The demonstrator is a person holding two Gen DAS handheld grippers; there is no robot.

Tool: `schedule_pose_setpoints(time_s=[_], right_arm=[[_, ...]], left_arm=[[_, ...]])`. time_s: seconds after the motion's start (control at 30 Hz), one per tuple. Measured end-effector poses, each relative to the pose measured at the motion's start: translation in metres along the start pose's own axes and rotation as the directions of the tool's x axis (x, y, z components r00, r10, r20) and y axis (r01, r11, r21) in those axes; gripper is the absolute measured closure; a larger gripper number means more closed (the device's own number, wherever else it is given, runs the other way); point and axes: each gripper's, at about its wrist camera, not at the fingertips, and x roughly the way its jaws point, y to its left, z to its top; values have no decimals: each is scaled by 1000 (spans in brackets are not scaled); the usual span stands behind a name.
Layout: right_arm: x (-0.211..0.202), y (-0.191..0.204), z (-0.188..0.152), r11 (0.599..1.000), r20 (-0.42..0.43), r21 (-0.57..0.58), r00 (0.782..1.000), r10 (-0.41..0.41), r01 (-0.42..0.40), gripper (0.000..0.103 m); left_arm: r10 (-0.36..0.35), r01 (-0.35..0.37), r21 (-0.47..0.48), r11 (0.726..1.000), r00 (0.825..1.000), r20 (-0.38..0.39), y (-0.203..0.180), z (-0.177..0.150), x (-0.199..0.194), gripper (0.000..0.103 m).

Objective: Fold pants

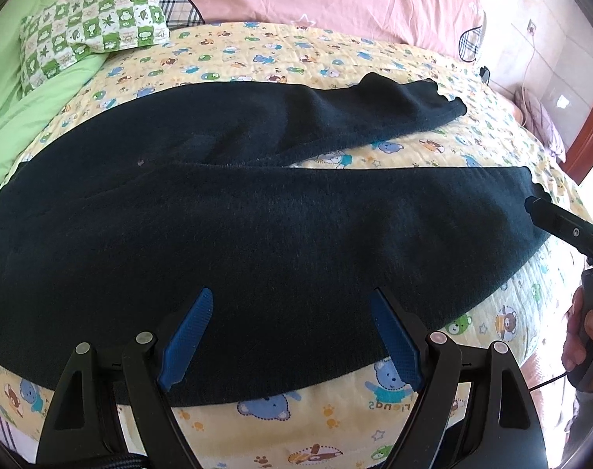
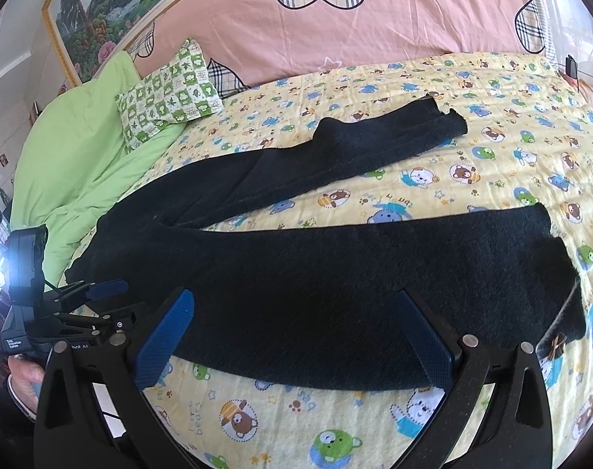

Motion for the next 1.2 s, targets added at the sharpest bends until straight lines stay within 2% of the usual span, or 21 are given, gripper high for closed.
schedule_pose_setpoints(time_s=[0.27,0.37,0.47,0.53,0.67,0.73,0.9,1.0,1.2], right_arm=[[8,-11,21,1000,-3,-6,1000,-5,5,1],[10,-17,36,1000,-1,6,1000,-1,1,2],[13,-23,54,1000,9,11,1000,-3,3,5],[15,-28,65,1000,9,16,1000,-8,8,12],[22,-37,89,1000,-1,16,1000,-26,26,17],[26,-42,100,999,-6,21,999,-32,32,23],[40,-59,133,998,-18,33,998,-56,57,25],[52,-74,155,996,-27,51,997,-72,74,29],[85,-109,190,988,-76,100,991,-113,120,34]], left_arm=[[15,-16,38,999,1000,27,5,29,2,20],[-2,1,38,999,999,32,10,47,4,20],[-3,2,38,999,1000,30,14,65,10,20],[-14,12,41,999,999,31,16,76,13,20],[-30,29,64,998,999,23,19,100,22,20],[-54,53,64,997,998,12,22,114,29,20],[-76,76,103,992,997,-2,26,149,45,20],[-87,88,130,988,996,-18,27,168,58,20],[-113,125,217,968,991,-66,25,202,92,20]])
